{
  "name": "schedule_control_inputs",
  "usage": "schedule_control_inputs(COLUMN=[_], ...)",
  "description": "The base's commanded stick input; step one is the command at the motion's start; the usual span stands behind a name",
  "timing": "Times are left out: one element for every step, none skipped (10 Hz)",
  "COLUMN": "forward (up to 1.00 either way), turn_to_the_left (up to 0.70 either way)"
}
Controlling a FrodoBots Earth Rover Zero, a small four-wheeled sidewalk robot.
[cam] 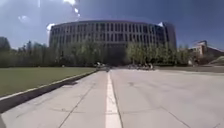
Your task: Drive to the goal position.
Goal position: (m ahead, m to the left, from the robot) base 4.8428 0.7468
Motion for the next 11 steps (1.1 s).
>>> schedule_control_inputs(forward=[0.70, 0.70, 0.70, 0.70, 0.70, 0.70, 0.70, 0.70, 0.70, 0.70, 0.70], turn_to_the_left=[0.01, 0.01, 0.01, 0.01, 0.01, 0.01, 0.01, 0.01, 0.01, 0.01, 0.01])
